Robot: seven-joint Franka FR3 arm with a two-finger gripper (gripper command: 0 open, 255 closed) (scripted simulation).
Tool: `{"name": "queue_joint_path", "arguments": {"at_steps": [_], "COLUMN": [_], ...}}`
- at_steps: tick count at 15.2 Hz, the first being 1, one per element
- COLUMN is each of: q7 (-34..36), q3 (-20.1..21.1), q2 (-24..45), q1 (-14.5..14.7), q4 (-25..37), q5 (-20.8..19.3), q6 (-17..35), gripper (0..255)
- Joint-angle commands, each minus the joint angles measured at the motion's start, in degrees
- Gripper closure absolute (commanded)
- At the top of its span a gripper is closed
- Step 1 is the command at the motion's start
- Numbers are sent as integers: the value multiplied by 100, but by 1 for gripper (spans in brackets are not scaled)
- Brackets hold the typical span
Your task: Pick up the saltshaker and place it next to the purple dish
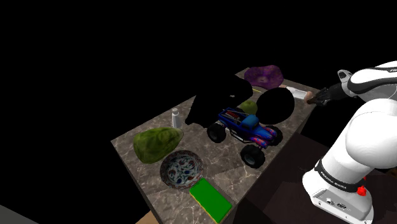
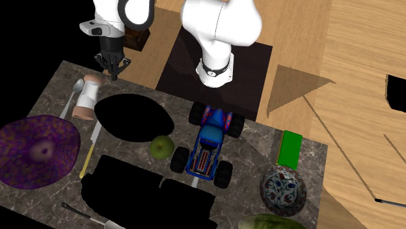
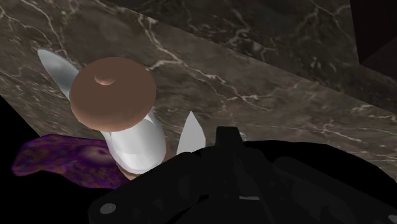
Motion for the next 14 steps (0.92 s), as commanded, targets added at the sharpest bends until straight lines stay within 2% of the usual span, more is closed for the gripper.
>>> {"name": "queue_joint_path", "arguments": {"at_steps": [1, 4, 6, 8, 10, 11, 14], "q7": [0, 851, 1257, 1563, 1881, 2009, 2166], "q3": [0, 398, 316, -149, -1058, -1353, -1690], "q2": [0, 953, 1557, 2097, 2432, 2439, 2290], "q1": [0, 1022, 1855, 2935, 4348, 4773, 5082], "q4": [0, 746, 1356, 2047, 2825, 3062, 3059], "q5": [0, 290, 494, 679, 704, 629, 394], "q6": [0, -357, -756, -1249, -1851, -2054, -1898], "gripper": [0, 0, 0, 0, 0, 0, 0]}}
